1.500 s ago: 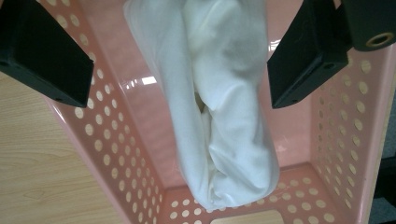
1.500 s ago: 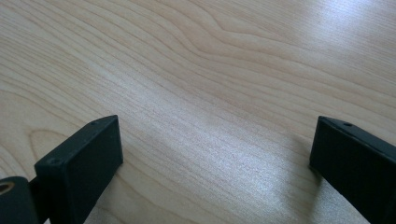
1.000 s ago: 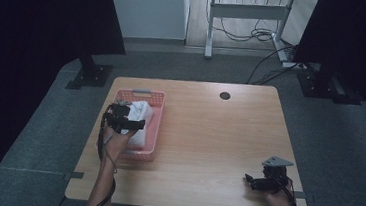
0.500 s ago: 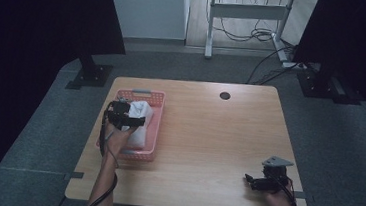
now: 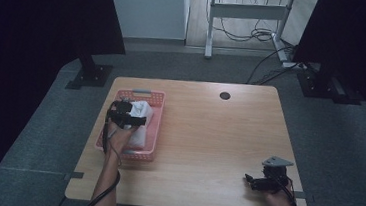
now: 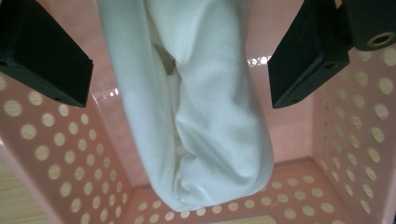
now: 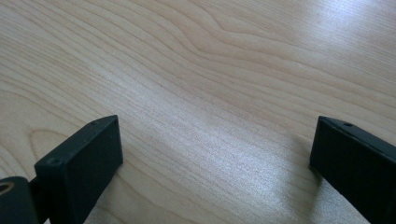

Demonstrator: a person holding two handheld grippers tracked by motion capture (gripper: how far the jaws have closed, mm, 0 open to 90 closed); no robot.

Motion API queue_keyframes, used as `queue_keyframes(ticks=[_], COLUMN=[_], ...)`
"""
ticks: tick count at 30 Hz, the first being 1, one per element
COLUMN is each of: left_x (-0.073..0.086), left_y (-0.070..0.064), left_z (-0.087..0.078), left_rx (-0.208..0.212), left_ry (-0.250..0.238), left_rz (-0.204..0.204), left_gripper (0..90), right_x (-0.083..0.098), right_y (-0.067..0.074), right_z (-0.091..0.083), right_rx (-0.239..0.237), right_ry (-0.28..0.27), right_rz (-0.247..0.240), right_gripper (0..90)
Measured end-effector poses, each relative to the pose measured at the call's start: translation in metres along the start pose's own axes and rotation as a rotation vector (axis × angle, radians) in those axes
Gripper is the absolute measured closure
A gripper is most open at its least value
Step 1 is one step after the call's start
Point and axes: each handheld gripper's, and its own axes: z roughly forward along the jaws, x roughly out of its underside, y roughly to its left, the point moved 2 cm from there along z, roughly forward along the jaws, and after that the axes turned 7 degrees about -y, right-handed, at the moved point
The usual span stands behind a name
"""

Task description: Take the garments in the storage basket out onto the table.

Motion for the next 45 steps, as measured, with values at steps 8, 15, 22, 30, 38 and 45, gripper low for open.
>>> queue_keyframes(ticks=[8,15,22,30,38,45], left_x=[0.004,0.004,0.005,0.004,0.002,-0.003], left_y=[0.001,-0.001,-0.004,-0.003,0.000,0.000], left_z=[0.010,0.014,0.015,0.011,0.008,0.003], left_rx=[-0.015,-0.015,-0.057,-0.075,-0.098,-0.117], left_ry=[0.035,0.062,0.100,0.086,0.079,0.071], left_rz=[0.003,0.010,0.023,-0.002,-0.057,-0.087], left_gripper=[7.0,12.9,27.6,49.4,54.3,55.3], right_x=[0.000,0.000,0.000,0.000,0.000,0.000], right_y=[0.000,0.000,0.000,0.000,0.000,0.000], right_z=[0.000,0.000,0.000,0.000,0.000,0.000], right_rx=[0.000,0.000,0.000,0.000,0.000,0.000], right_ry=[0.000,0.000,0.000,0.000,0.000,0.000], right_rz=[0.000,0.000,0.001,0.001,0.001,0.001], right_gripper=[2.0,2.0,2.0,2.0,2.0,2.0])
